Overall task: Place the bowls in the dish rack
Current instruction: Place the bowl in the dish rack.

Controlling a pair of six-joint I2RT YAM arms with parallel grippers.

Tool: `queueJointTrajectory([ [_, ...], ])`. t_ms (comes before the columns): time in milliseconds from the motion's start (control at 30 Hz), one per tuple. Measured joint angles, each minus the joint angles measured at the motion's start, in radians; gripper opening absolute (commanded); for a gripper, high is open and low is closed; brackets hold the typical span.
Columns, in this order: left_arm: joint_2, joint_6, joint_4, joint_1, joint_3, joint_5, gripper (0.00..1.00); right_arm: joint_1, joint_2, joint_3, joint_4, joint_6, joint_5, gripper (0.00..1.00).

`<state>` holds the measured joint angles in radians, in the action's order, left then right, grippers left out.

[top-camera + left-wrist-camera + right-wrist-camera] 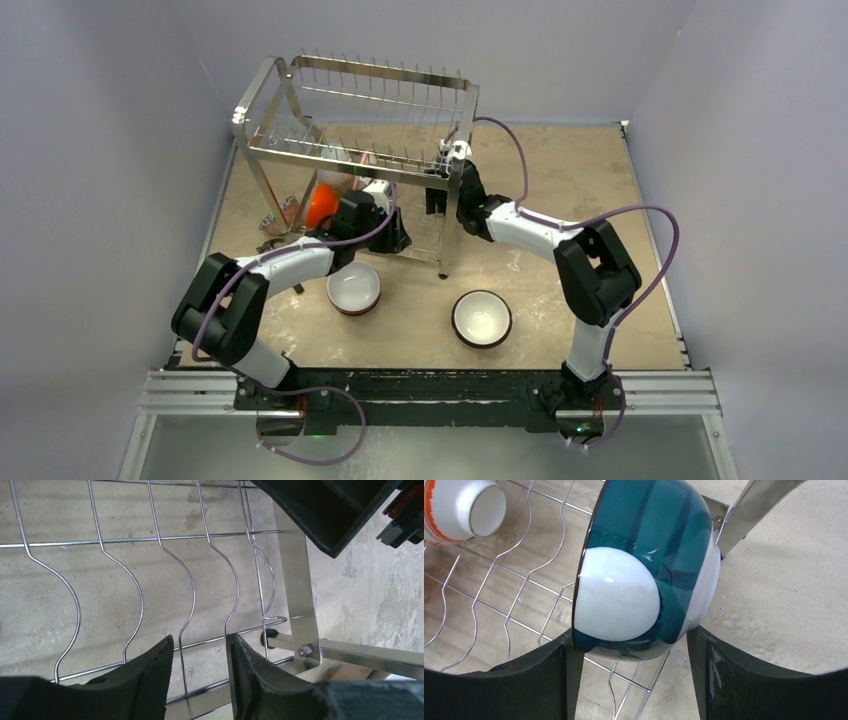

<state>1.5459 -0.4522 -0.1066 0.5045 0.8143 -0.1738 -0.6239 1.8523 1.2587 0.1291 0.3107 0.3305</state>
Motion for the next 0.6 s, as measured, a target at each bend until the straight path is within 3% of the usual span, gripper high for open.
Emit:
queueJointTrajectory([
  [467,0.112,-0.017,-0.076,0.039,0.027,0.031,0.33,0.003,0.011,0.018,-0.075,-0.023,0.097,0.0],
  [600,0.145,-0.03,-0.102,0.049,0.042,0.052,0.4,0.003,0.01,0.018,-0.076,-0.024,0.095,0.0],
])
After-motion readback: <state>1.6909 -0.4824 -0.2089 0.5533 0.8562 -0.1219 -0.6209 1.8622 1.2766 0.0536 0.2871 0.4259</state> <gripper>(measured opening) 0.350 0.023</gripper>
